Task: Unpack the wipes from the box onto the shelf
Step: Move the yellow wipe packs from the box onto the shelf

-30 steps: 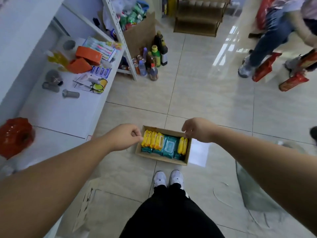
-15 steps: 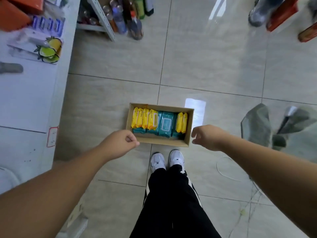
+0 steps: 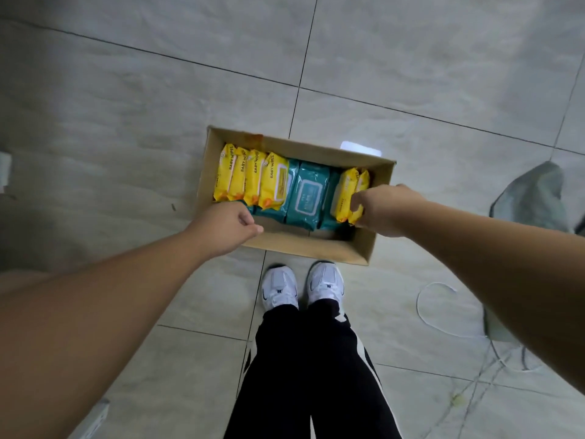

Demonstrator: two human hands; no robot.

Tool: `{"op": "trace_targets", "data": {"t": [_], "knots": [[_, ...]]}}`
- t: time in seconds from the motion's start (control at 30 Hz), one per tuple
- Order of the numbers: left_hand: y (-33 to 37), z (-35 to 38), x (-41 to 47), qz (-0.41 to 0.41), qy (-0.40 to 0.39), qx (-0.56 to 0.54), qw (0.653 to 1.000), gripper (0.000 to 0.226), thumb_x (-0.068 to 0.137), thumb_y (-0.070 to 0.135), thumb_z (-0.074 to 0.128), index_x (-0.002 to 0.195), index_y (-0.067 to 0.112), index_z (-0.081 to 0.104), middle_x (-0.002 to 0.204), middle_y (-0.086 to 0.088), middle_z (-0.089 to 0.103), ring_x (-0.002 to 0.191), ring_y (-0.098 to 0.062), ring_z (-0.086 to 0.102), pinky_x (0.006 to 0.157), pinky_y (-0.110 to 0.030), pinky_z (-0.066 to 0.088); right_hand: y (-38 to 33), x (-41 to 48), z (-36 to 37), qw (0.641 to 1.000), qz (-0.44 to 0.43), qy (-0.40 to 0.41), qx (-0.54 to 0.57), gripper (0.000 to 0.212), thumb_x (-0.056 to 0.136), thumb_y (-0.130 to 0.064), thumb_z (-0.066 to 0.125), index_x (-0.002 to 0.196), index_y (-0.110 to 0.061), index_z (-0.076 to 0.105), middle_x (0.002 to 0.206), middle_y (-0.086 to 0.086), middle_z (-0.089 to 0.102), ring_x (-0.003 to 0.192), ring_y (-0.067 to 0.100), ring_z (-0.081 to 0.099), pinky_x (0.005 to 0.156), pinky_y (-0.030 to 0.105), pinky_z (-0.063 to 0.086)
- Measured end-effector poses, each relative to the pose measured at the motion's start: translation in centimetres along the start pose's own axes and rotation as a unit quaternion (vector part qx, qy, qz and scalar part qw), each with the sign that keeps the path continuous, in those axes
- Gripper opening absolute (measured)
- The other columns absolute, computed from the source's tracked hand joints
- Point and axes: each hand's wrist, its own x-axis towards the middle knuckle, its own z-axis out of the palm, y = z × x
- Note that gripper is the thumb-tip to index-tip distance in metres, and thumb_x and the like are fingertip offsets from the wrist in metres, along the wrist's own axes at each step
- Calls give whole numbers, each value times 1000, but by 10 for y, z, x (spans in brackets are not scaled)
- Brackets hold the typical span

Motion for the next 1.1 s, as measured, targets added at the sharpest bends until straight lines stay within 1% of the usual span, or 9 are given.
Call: {"op": "trace_targets", "data": {"t": [0.17, 0.3, 0.5, 0.63, 0.77, 0.83, 0.9, 1.0, 1.1], "knots": [[-20, 34, 63, -33, 20, 1, 999, 30, 85, 46, 75, 91, 18, 67, 95, -3, 70, 90, -21, 65, 88, -42, 55, 4, 55, 23, 999, -4, -2, -45, 49, 94, -46, 61, 140, -38, 46, 124, 1, 65, 116, 27, 61, 93, 38, 45], [-30, 58, 105, -52, 37, 17, 998, 37, 85, 52, 73, 93, 16, 67, 92, -4, 69, 88, -24, 64, 87, -43, 55, 6, 91, 34, 998, 3, -2, -57, 50, 95, -41, 62, 141, -32, 45, 119, 3, 66, 109, 28, 63, 77, 33, 48], [-41, 88, 141, -94, 66, 64, 991, 46, 83, 64, 66, 72, 20, 56, 78, -4, 62, 79, -29, 64, 63, -32, 44, 9, 125, 47, 999, 16, 32, -26, 60, 92, -14, 58, 146, -31, 39, 110, 6, 65, 90, 29, 60, 61, 31, 44], [-41, 96, 152, -109, 117, 45, 986, 51, 84, 68, 61, 77, 17, 62, 79, -7, 65, 74, -31, 63, 59, -31, 42, 6, 137, 50, 993, -26, 97, -56, 69, 91, -13, 54, 152, -33, 31, 110, 5, 67, 103, 32, 63, 65, 32, 49], [-41, 102, 158, -135, 160, 17, 978, 58, 82, 74, 58, 82, 17, 70, 81, -6, 67, 74, -30, 64, 57, -30, 41, -4, 147, 46, 971, -80, 154, -161, 37, 94, -19, 57, 129, -30, 60, 123, 6, 58, 118, 31, 53, 74, 34, 41], [-39, 102, 158, -126, 173, 46, 976, 58, 83, 74, 57, 80, 18, 70, 80, -5, 67, 70, -28, 62, 53, -27, 35, -13, 148, 48, 948, -132, 175, -229, 27, 94, -25, 57, 118, -29, 68, 130, 8, 50, 122, 32, 45, 87, 39, 41], [-33, 102, 157, -100, 179, 94, 974, 54, 84, 71, 60, 80, 18, 66, 77, -2, 65, 66, -25, 58, 51, -26, 32, -19, 152, 52, 942, -157, 165, -245, 29, 95, -27, 54, 122, -27, 65, 135, 8, 50, 126, 32, 42, 100, 42, 36], [-26, 102, 159, -89, 181, 102, 974, 46, 86, 62, 66, 87, 16, 64, 80, -4, 61, 70, -27, 56, 57, -31, 41, -20, 160, 55, 959, -127, 112, -225, 48, 96, -23, 52, 143, -19, 45, 128, 6, 60, 128, 31, 47, 107, 39, 33], [-27, 105, 161, -61, 191, 73, 977, 34, 94, 47, 63, 95, 13, 65, 91, -11, 67, 82, -34, 64, 61, -35, 45, -19, 166, 51, 952, -126, 89, -263, 36, 95, -30, 55, 130, -23, 59, 121, 2, 62, 121, 27, 49, 103, 37, 36]]}}
